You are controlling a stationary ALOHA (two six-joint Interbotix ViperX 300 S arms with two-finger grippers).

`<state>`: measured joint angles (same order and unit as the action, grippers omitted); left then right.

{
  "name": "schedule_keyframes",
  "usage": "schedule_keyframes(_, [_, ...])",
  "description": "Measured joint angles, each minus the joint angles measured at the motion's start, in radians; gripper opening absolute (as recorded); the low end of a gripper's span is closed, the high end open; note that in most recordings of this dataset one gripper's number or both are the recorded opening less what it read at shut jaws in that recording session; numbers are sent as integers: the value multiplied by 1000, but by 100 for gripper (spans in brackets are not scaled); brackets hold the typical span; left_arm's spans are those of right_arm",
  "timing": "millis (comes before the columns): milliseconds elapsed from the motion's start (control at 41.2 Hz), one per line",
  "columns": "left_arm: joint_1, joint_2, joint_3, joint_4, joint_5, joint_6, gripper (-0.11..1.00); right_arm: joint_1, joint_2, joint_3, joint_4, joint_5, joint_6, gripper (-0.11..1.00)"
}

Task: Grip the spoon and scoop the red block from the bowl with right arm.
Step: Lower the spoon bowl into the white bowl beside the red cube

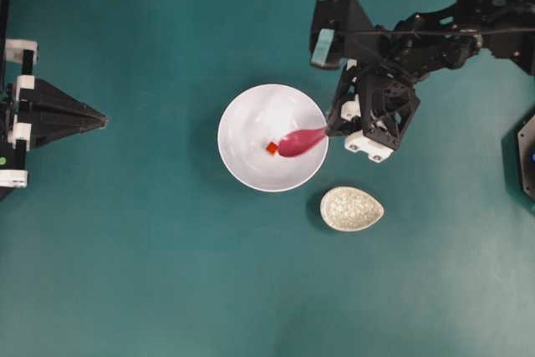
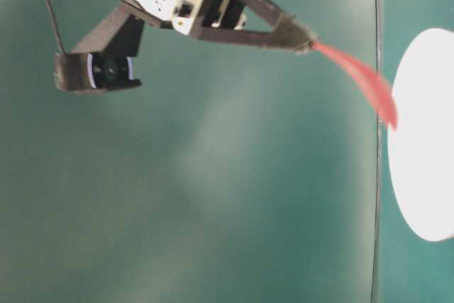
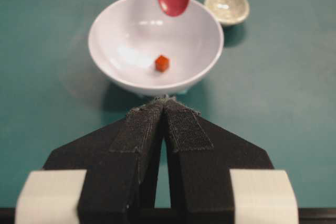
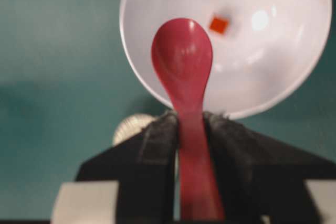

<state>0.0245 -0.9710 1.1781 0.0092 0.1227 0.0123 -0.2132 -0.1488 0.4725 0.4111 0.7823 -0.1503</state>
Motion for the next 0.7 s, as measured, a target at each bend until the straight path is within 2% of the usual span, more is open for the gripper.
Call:
schedule_keyframes(218, [2, 0, 0, -2, 0, -2, 0, 11, 37, -31, -75, 43, 8, 25])
schedule_keyframes(704, [2, 0, 0, -2, -2, -2, 0, 23, 103, -49, -98, 46, 8, 25])
